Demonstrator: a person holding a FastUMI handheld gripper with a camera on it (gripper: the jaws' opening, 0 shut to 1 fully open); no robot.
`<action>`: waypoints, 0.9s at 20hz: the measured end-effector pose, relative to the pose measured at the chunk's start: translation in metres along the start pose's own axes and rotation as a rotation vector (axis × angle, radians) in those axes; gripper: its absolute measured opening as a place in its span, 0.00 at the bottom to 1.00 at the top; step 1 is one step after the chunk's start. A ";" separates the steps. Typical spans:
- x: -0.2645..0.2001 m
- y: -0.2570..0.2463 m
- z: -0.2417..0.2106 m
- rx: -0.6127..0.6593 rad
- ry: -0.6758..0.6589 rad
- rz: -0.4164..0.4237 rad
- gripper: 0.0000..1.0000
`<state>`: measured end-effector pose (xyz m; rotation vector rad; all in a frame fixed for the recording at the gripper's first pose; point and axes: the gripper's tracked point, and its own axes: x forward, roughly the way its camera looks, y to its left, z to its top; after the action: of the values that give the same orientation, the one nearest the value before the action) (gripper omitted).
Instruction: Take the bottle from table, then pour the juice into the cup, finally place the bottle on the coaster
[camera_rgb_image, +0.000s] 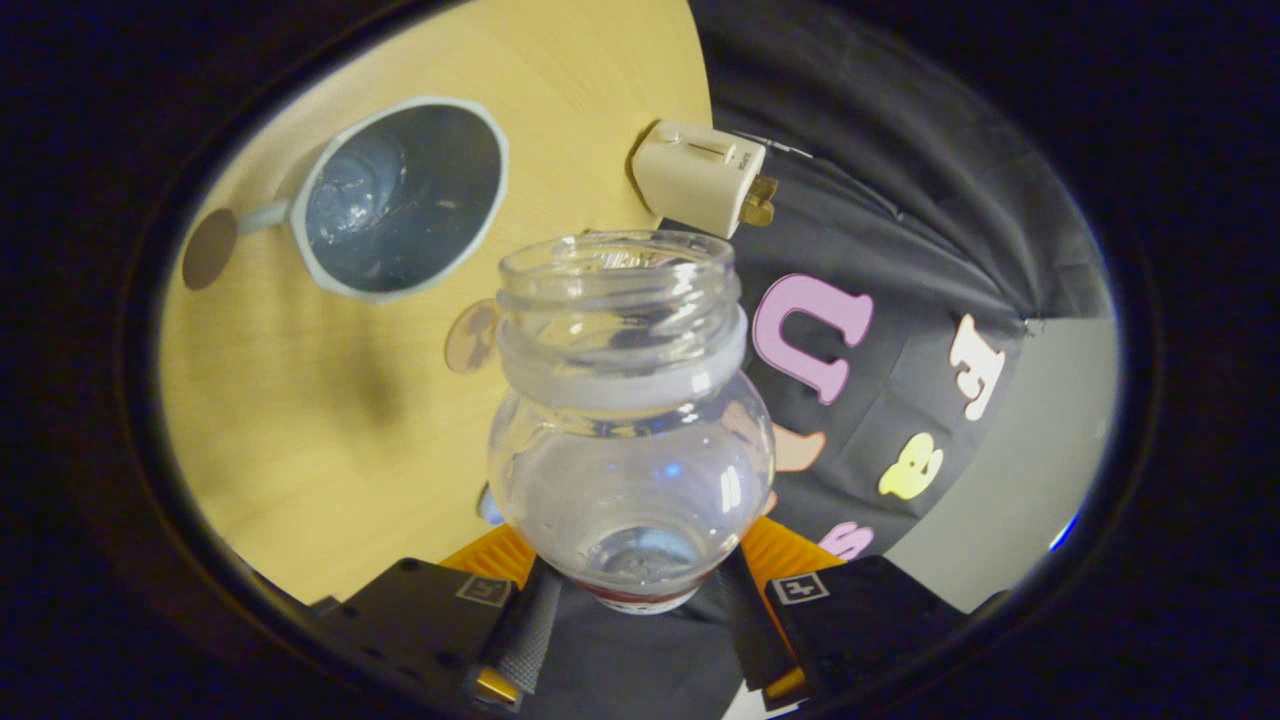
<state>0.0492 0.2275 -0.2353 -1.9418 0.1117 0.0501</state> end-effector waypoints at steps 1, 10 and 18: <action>-0.002 0.010 -0.002 0.075 0.009 0.044 0.79; 0.017 0.067 -0.015 0.834 0.161 0.418 0.79; 0.058 0.083 0.008 1.355 0.174 0.642 0.79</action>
<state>0.0989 0.2020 -0.3203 -0.5005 0.6864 0.1762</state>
